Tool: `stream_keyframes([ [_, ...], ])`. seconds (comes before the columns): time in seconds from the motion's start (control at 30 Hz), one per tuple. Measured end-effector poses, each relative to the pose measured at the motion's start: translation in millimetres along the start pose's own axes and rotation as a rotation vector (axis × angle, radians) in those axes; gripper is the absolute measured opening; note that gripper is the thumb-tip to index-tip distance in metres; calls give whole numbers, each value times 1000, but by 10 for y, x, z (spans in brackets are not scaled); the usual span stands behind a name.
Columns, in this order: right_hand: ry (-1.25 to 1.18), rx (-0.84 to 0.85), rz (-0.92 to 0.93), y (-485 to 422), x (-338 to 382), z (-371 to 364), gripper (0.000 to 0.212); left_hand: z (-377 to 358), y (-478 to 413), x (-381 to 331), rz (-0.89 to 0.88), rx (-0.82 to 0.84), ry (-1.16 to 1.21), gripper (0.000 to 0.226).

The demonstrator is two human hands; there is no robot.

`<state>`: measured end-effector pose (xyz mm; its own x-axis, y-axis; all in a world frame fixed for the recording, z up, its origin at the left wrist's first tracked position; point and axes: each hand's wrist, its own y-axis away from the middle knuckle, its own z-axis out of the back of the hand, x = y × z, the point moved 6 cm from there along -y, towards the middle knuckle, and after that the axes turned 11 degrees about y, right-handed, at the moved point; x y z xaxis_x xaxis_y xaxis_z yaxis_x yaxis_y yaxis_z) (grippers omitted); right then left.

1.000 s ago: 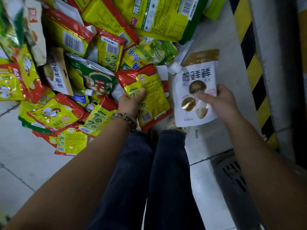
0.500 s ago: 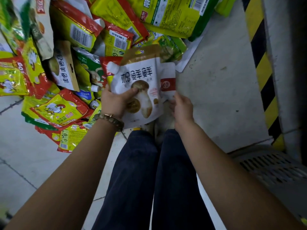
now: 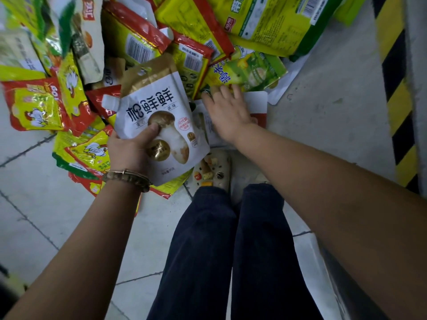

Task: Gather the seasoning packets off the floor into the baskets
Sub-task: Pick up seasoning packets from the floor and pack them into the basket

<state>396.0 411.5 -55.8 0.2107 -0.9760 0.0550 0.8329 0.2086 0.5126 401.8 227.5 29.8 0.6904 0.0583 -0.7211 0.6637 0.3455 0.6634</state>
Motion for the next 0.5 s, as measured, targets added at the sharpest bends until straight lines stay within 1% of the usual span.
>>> stream_keyframes([
  [0.07,-22,17,-55,-7,-42,-16,40,10,-13,27,10,-1,-6,29],
  [0.13,-75,77,-98,-14,-132,-98,31,8,-30,47,23,0,4,28],
  [0.23,-309,173,-190,87,-364,-197,20,-8,-30,72,33,19,18,28],
  [0.27,-382,188,-223,153,-456,-213,19,-16,-16,72,34,30,9,28],
  [0.37,-582,206,-309,447,-750,-207,28,-48,37,52,60,69,-11,27],
  [0.4,-689,192,-358,578,-855,-196,31,-71,69,31,68,85,-25,28],
  [0.47,-992,140,-490,880,-1041,-131,39,-159,171,-45,77,122,-55,30],
  [0.5,-1136,107,-561,1054,-1121,-76,39,-217,252,-97,88,147,-61,31],
])
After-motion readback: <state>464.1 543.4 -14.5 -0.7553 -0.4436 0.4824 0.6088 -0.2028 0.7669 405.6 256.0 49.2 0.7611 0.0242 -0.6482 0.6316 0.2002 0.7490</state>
